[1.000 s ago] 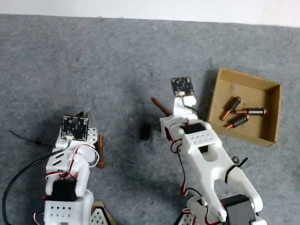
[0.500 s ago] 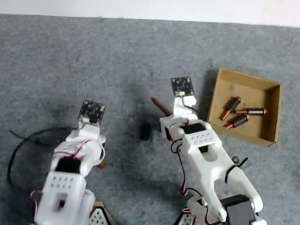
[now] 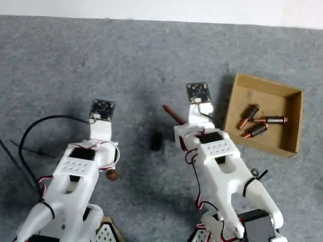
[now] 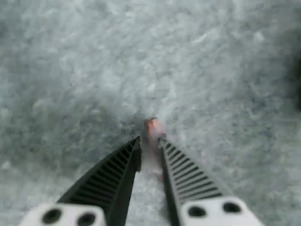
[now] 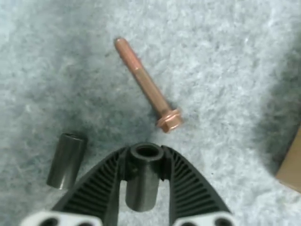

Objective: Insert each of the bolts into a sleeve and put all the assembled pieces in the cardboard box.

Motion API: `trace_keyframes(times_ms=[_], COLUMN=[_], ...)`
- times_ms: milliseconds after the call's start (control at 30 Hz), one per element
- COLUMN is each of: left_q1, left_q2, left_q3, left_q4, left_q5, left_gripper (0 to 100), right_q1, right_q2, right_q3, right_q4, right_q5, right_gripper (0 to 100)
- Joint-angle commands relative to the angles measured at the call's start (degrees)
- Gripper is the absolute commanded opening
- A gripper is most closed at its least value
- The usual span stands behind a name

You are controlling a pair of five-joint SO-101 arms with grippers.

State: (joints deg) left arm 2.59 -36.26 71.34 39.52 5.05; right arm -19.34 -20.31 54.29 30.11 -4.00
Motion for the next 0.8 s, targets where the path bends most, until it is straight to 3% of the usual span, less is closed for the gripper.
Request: trace_keyframes(times_ms=[0,300,400,633,767], left_q1=[1.6,3.2,5.0,4.8,4.8], left_q2=[0.3,0.3,0.7,0.6,0.7], left_q3=[-1.5,-1.5,-1.5,-3.5,-3.4], left_q4=[-0.8,-0.7,-0.4,6.8,6.7], left_q5=[0.4,0.8,4.1,7.1,6.9], left_gripper=[17,18,18,18,18], right_q1=[1.4,1.4,1.4,1.4,1.4], right_q2=[-2.2,-2.2,-2.2,-2.2,-2.2], right_q3=[-0.2,-0.2,-0.2,-0.1,-0.1], right_q4=[-1.6,-1.6,-1.6,-1.6,-1.6], right_q5=[0.5,0.5,0.5,0.5,0.5], right_gripper=[0.5,0.5,0.5,0.5,0.5])
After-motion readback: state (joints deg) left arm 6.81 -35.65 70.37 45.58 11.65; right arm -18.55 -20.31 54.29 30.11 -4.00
